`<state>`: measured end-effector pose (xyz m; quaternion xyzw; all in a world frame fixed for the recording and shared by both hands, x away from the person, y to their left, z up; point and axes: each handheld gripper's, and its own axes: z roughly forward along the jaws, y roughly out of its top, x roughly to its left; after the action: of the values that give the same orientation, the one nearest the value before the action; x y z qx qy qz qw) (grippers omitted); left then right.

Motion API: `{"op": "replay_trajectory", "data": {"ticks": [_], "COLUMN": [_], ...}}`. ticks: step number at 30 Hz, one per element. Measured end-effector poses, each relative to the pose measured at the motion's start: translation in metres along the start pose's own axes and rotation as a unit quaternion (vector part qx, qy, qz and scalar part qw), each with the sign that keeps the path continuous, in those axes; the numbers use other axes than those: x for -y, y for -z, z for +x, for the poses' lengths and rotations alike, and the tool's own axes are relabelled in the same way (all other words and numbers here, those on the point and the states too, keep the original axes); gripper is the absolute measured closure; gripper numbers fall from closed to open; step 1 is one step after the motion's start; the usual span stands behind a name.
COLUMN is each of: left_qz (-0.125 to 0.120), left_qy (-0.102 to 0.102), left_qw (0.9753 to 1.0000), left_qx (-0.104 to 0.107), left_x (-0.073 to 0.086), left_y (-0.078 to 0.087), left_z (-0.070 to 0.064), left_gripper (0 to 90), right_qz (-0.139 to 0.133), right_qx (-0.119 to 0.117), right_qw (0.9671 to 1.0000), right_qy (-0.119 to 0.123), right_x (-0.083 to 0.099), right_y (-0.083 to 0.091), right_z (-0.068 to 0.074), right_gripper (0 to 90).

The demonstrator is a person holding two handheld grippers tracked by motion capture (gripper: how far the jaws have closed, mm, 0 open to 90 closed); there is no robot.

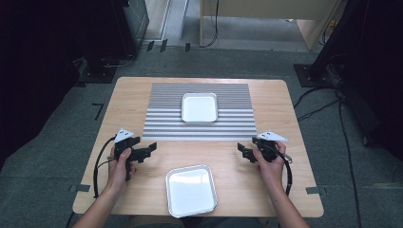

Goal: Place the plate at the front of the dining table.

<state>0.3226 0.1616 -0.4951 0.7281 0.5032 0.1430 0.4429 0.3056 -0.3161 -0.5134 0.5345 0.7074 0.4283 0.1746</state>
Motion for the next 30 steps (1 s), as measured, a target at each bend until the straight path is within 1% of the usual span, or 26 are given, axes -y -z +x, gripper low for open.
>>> {"op": "replay_trajectory", "data": {"ticks": [1, 3, 4, 5, 6, 10, 11, 13, 14, 15, 16, 18, 19, 25, 28, 29, 30], "left_qz": [0.0, -0.005, -0.005, -0.011, -0.014, -0.018, -0.018, -0.02, -0.02, -0.02, -0.02, -0.02, -0.018, -0.019, -0.02, -0.02, -0.019], "left_qy": [0.0, 0.003, 0.003, 0.011, 0.014, 0.017, 0.017, 0.02, 0.02, 0.02, 0.02, 0.021, 0.02, 0.014, 0.015, 0.016, 0.019], "left_qw": [1.0, 1.0, 1.0, 0.9999, 0.9998, 0.9997, 0.9997, 0.9995, 0.9995, 0.9995, 0.9995, 0.9994, 0.9994, 0.9993, 0.9991, 0.9991, 0.9989], "left_qx": [0.0, -0.001, -0.001, -0.002, -0.002, -0.006, -0.006, -0.011, -0.013, -0.013, -0.017, -0.019, -0.022, -0.03, -0.033, -0.035, -0.039], "left_x": [0.0, 0.005, 0.005, 0.007, 0.009, 0.015, 0.015, 0.021, 0.022, 0.022, 0.026, 0.027, 0.03, 0.039, 0.046, 0.048, 0.053], "left_y": [0.0, 0.008, 0.008, 0.014, 0.017, 0.028, 0.028, 0.035, 0.037, 0.037, 0.041, 0.043, 0.046, 0.055, 0.06, 0.062, 0.066], "left_z": [0.0, 0.003, 0.003, 0.006, 0.007, 0.013, 0.013, 0.017, 0.018, 0.018, 0.021, 0.022, 0.024, 0.026, 0.028, 0.029, 0.032], "left_gripper": [16.6, 16.6, 16.6, 16.6, 16.6, 16.3, 16.3, 16.2, 16.2, 16.2, 16.2, 16.2, 16.2, 16.2, 16.2, 16.2, 16.2], "right_qz": [0.0, -0.003, -0.003, -0.004, -0.005, -0.008, -0.008, -0.009, -0.01, -0.01, -0.012, -0.012, -0.014, -0.014, -0.014, -0.016, -0.018], "right_qx": [0.0, 0.004, 0.004, 0.006, 0.006, 0.007, 0.007, 0.009, 0.011, 0.011, 0.016, 0.018, 0.02, 0.025, 0.031, 0.034, 0.036], "right_qw": [1.0, 1.0, 1.0, 1.0, 1.0, 0.9999, 0.9999, 0.9998, 0.9998, 0.9998, 0.9997, 0.9996, 0.9995, 0.9992, 0.999, 0.9988, 0.9987], "right_qy": [0.0, 0.001, 0.001, -0.002, -0.003, -0.011, -0.011, -0.016, -0.016, -0.016, -0.016, -0.018, -0.021, -0.03, -0.03, -0.033, -0.033], "right_x": [0.0, 0.005, 0.005, 0.009, 0.011, 0.019, 0.019, 0.026, 0.029, 0.029, 0.033, 0.035, 0.039, 0.049, 0.054, 0.057, 0.059], "right_y": [0.0, 0.009, 0.009, 0.016, 0.019, 0.032, 0.032, 0.043, 0.046, 0.046, 0.053, 0.057, 0.064, 0.074, 0.08, 0.085, 0.088], "right_z": [0.0, -0.003, -0.003, -0.005, -0.006, -0.012, -0.012, -0.017, -0.018, -0.018, -0.021, -0.022, -0.025, -0.03, -0.032, -0.033, -0.034], "right_gripper": [25.3, 25.4, 25.4, 25.3, 25.2, 24.7, 24.7, 24.2, 24.1, 24.1, 24.0, 23.9, 23.7, 23.4, 23.3, 23.3, 23.3]}}
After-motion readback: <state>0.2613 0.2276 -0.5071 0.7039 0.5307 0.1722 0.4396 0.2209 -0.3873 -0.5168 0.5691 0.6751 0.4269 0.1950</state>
